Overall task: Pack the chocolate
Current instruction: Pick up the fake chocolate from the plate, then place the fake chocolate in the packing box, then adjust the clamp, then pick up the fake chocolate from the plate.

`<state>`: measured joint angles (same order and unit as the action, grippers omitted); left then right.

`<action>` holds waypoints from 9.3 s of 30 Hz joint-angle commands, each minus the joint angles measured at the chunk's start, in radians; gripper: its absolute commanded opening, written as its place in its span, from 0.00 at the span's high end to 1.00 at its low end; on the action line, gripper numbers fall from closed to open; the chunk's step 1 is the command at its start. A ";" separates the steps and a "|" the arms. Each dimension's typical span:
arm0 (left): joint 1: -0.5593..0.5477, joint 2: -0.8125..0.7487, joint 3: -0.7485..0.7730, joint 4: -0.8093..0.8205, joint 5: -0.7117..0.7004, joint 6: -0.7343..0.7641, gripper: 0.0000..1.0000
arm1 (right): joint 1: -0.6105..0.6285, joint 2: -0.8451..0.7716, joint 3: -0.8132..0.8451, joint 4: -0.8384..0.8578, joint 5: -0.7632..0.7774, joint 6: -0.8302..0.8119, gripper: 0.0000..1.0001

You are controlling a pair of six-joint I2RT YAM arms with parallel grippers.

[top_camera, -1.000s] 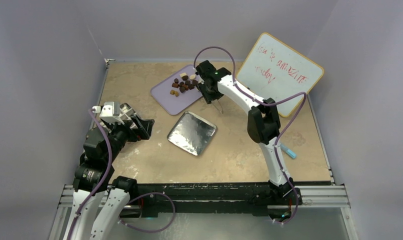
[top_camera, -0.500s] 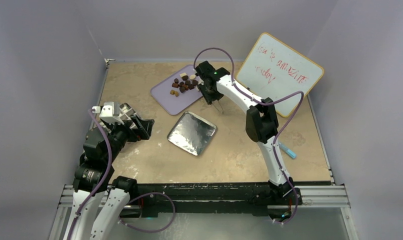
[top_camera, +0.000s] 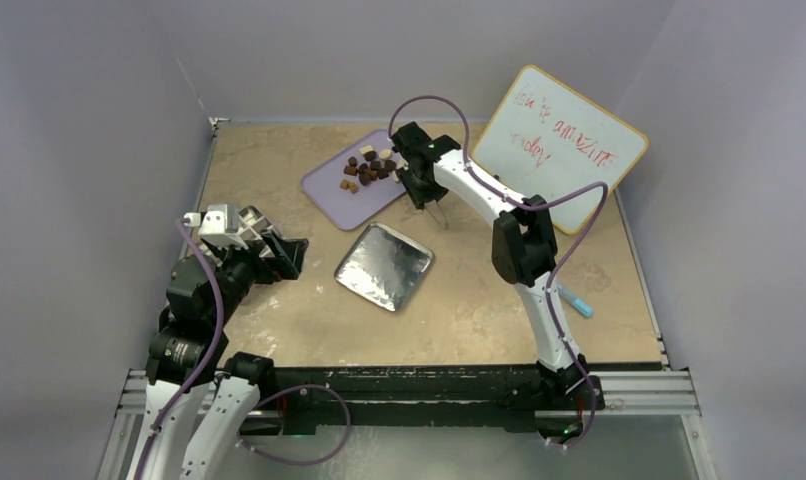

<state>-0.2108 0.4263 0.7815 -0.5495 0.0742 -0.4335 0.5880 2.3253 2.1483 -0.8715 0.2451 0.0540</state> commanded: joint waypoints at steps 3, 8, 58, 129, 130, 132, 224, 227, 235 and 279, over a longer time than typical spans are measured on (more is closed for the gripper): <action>0.002 -0.008 0.004 0.009 -0.008 0.012 0.00 | -0.005 0.004 0.048 -0.049 0.022 0.012 0.58; 0.002 -0.009 0.004 0.008 -0.009 0.012 0.00 | -0.005 -0.016 0.023 -0.053 0.022 0.021 0.57; 0.002 -0.037 0.030 -0.003 -0.093 -0.015 0.00 | 0.113 -0.293 -0.273 0.264 -0.226 0.075 0.87; 0.002 -0.023 0.130 -0.076 -0.112 -0.115 0.07 | 0.481 -0.364 -0.341 0.370 -0.225 0.120 0.66; 0.002 -0.013 0.125 -0.076 -0.110 -0.123 0.08 | 0.481 -0.377 -0.358 0.379 -0.223 0.122 0.66; 0.002 0.009 0.114 -0.071 -0.101 -0.144 0.08 | 0.481 -0.404 -0.401 0.397 -0.221 0.127 0.67; -0.015 0.236 0.036 0.017 0.112 -0.002 0.04 | -0.011 -0.222 -0.269 0.399 0.129 -0.005 0.57; -0.018 0.243 0.033 0.021 0.120 -0.005 0.04 | -0.029 -0.216 -0.272 0.412 0.103 -0.005 0.57; -0.018 0.241 0.034 0.022 0.117 -0.007 0.04 | -0.048 -0.188 -0.238 0.415 0.053 -0.027 0.57; -0.019 0.245 0.033 0.019 0.118 -0.008 0.04 | -0.050 -0.119 -0.137 0.395 0.096 -0.140 0.67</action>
<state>-0.2249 0.6724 0.8196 -0.5480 0.1833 -0.4511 0.5323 2.2227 1.9766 -0.4892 0.3004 -0.0616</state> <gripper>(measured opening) 0.961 0.360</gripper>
